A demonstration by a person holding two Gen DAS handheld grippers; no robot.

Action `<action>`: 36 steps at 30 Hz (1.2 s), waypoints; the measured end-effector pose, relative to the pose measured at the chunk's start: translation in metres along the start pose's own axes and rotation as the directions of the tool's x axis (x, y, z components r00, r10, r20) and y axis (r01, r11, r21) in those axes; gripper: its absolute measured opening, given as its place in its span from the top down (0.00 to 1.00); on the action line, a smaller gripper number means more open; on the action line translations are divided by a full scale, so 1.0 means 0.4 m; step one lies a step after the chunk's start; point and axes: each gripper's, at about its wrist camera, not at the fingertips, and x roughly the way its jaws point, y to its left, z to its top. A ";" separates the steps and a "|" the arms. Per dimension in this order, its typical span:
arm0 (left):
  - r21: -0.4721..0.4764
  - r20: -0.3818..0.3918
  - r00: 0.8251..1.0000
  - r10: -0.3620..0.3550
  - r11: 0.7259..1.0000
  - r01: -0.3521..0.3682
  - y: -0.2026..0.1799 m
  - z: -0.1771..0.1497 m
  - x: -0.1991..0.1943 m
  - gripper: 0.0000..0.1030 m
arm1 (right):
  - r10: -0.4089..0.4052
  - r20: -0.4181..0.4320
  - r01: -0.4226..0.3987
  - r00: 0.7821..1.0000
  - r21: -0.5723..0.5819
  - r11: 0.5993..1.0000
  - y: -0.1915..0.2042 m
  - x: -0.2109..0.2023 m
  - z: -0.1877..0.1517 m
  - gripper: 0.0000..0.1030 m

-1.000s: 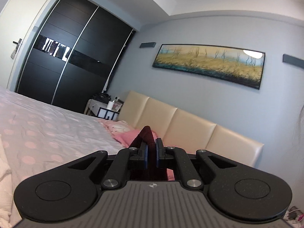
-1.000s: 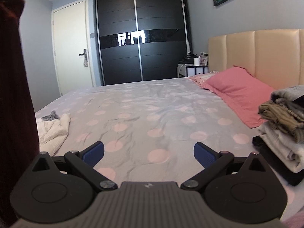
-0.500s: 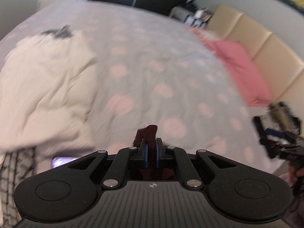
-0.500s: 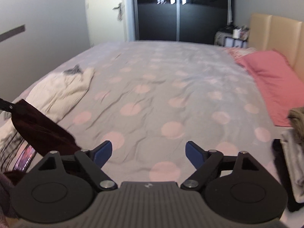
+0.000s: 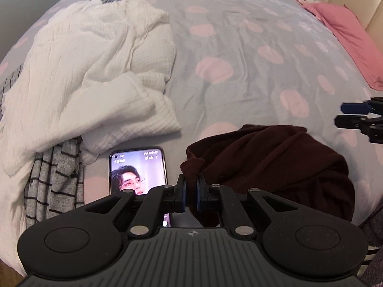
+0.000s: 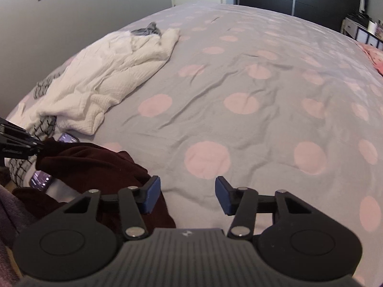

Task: Fold clothes
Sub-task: 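Close the right gripper on the maroon shirt beside the left gripper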

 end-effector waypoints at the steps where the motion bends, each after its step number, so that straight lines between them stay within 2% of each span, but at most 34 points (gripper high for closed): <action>1: -0.009 -0.008 1.000 0.001 1.000 -0.001 0.008 -0.001 0.007 0.94 | 0.013 -0.012 -0.013 1.000 -0.019 1.000 0.005 0.025 0.006 0.49; 8: -0.034 -0.032 0.999 0.012 0.999 -0.013 0.045 0.000 0.031 0.94 | 0.144 -0.130 -0.152 0.981 -0.054 0.987 0.044 0.169 0.003 0.48; 9: -0.037 -0.024 1.000 0.012 0.999 -0.013 0.047 0.003 0.030 0.94 | 0.163 -0.136 -0.170 0.977 -0.044 0.984 0.050 0.179 0.003 0.51; 10: -0.047 -0.012 1.000 0.010 0.999 -0.010 0.051 0.006 0.025 0.94 | 0.185 -0.145 -0.191 0.972 -0.028 0.981 0.055 0.188 0.003 0.54; 12: -0.066 0.033 0.999 0.003 0.998 -0.001 0.058 0.016 0.007 0.94 | 0.234 -0.169 -0.235 0.957 0.012 0.972 0.063 0.201 0.003 0.85; 13: -0.075 0.063 0.998 -0.001 0.997 0.006 0.061 0.022 -0.005 0.94 | 0.246 -0.177 -0.247 0.953 0.019 0.969 0.067 0.202 0.004 0.89; 14: -0.083 0.095 0.995 -0.004 0.996 0.012 0.063 0.028 -0.018 0.94 | 0.247 -0.180 -0.248 0.952 0.017 0.969 0.073 0.200 0.005 0.92; 16: -0.084 0.171 0.985 -0.001 0.996 0.016 0.056 0.042 -0.052 0.94 | 0.198 -0.157 -0.201 0.967 -0.002 0.980 0.080 0.179 0.015 0.95; 20: -0.060 0.311 0.950 -0.026 0.997 0.047 0.024 0.073 -0.129 0.94 | 0.102 -0.020 -0.102 0.995 0.024 0.995 0.060 0.098 0.040 0.96; 22: -0.038 0.384 0.922 -0.043 0.997 0.062 0.002 0.090 -0.174 0.94 | 0.052 0.072 -0.054 0.996 0.036 0.998 0.050 0.036 0.054 0.96; 24: -0.010 0.464 0.883 -0.074 0.996 0.089 -0.022 0.106 -0.227 0.94 | 0.005 0.172 -0.013 0.985 0.049 0.999 0.042 -0.034 0.065 0.96; 26: 0.016 0.537 0.838 -0.098 0.994 0.106 -0.051 0.124 -0.288 0.94 | -0.037 0.260 0.020 0.965 0.066 0.998 0.036 -0.106 0.072 0.96; 28: 0.042 0.591 0.796 -0.132 0.990 0.133 -0.079 0.144 -0.344 0.94 | -0.080 0.349 0.056 0.934 0.080 0.995 0.030 -0.180 0.076 0.96; 31: 0.082 0.662 0.722 -0.201 0.977 0.197 -0.121 0.167 -0.426 0.94 | -0.152 0.476 0.113 0.866 0.109 0.988 0.016 -0.302 0.081 0.96; 33: 0.124 0.704 0.666 -0.245 0.966 0.225 -0.157 0.175 -0.478 0.94 | -0.194 0.554 0.144 0.810 0.134 0.981 0.006 -0.390 0.081 0.96; 34: 0.146 0.723 0.637 -0.268 0.960 0.237 -0.175 0.177 -0.504 0.94 | -0.219 0.595 0.166 0.773 0.144 0.976 0.004 -0.435 0.079 0.96; 36: 0.196 0.752 0.580 -0.313 0.946 0.257 -0.209 0.172 -0.553 0.94 | -0.274 0.680 0.223 0.681 0.164 0.961 0.008 -0.529 0.070 0.96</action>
